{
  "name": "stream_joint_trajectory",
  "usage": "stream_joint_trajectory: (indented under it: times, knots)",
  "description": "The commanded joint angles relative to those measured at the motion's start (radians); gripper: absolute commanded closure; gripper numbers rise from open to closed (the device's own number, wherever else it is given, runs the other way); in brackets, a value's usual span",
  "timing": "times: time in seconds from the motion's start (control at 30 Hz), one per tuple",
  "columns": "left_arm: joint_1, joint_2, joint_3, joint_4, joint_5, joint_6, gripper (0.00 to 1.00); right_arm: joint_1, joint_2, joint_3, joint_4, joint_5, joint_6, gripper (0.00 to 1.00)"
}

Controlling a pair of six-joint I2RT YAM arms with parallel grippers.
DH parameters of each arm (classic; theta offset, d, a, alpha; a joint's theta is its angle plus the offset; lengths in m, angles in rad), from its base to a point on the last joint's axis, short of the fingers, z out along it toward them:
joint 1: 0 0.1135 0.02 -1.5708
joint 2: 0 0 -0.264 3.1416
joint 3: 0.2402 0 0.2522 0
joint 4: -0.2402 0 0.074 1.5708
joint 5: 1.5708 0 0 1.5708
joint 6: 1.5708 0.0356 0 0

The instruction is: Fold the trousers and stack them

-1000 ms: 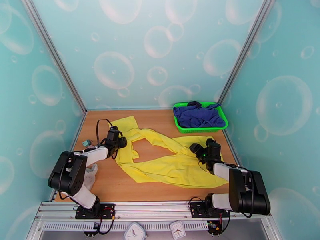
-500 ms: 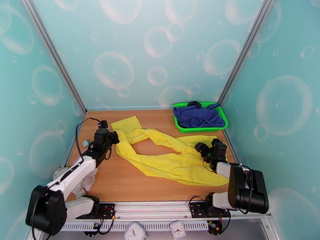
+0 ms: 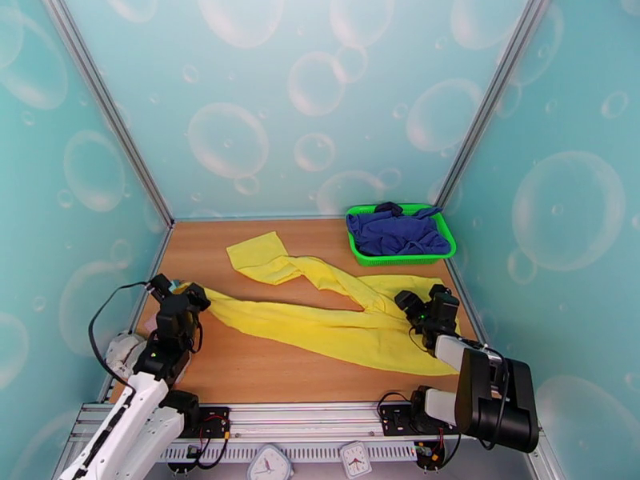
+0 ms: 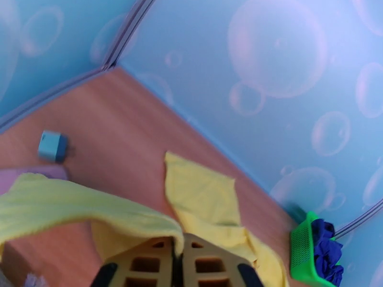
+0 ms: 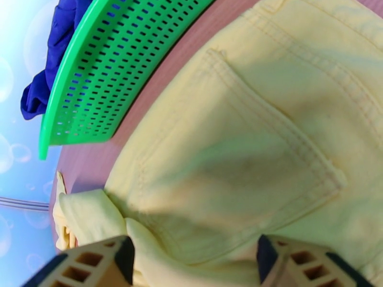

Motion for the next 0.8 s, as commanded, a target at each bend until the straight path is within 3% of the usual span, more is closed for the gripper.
stream_joint_trajectory:
  times: [0.0,0.13,0.33,0.5,0.7,0.77]
  knots:
    - [0.008,-0.007,-0.023,0.025,-0.068,-0.073,1.0,-0.017,-0.008,0.009,-0.066,0.055,-0.035,0.27]
    - [0.009,0.075,0.03,0.101,-0.09,0.031,1.0,-0.016,-0.03,0.025,-0.07,0.047,-0.045,0.27]
    - [0.049,0.22,0.13,0.16,-0.126,0.074,1.0,-0.01,-0.091,0.005,-0.091,0.109,-0.059,0.27]
    - [0.119,0.544,0.336,0.17,-0.1,0.101,0.72,-0.008,-0.041,0.01,-0.066,0.077,-0.054,0.27]
    - [0.2,1.026,0.737,0.093,0.033,0.138,0.65,-0.007,-0.037,0.011,-0.059,0.067,-0.057,0.27]
    - [0.202,1.107,0.818,0.113,0.086,0.181,0.64,-0.006,-0.048,0.013,-0.069,0.065,-0.065,0.27]
